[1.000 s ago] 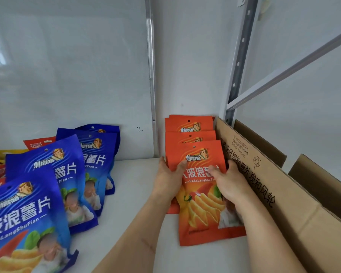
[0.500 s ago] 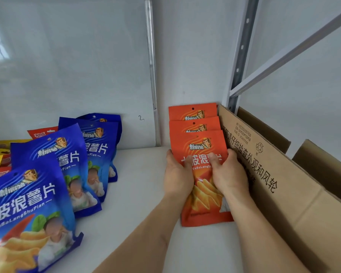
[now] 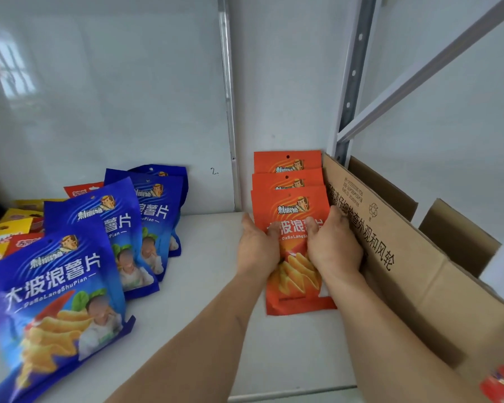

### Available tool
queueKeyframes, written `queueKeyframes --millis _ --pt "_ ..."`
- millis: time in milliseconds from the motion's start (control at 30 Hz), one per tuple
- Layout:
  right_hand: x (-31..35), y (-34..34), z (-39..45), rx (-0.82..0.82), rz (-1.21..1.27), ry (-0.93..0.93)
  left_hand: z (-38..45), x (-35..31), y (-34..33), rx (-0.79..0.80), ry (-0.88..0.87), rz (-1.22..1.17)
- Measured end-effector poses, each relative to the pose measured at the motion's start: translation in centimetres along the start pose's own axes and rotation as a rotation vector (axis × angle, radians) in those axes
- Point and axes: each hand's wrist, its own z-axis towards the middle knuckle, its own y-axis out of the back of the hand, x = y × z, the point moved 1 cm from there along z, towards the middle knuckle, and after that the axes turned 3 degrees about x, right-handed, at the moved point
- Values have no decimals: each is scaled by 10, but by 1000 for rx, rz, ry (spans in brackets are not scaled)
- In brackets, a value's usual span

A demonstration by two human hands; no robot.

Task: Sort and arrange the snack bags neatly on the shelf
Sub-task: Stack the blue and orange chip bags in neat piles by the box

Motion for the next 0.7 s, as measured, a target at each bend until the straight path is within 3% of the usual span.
queueKeyframes --millis 267,467,600,700 --pt "19 7 -21 -136 -150 145 -29 7 56 -43 -107 463" --pt "78 2 -65 -177 -20 346 -74 21 130 -197 -235 552" --pt "129 -28 -107 -4 117 438 -93 42 198 -371 -351 487" --pt "165 -55 -136 164 249 422 -93 73 248 -501 -251 503"
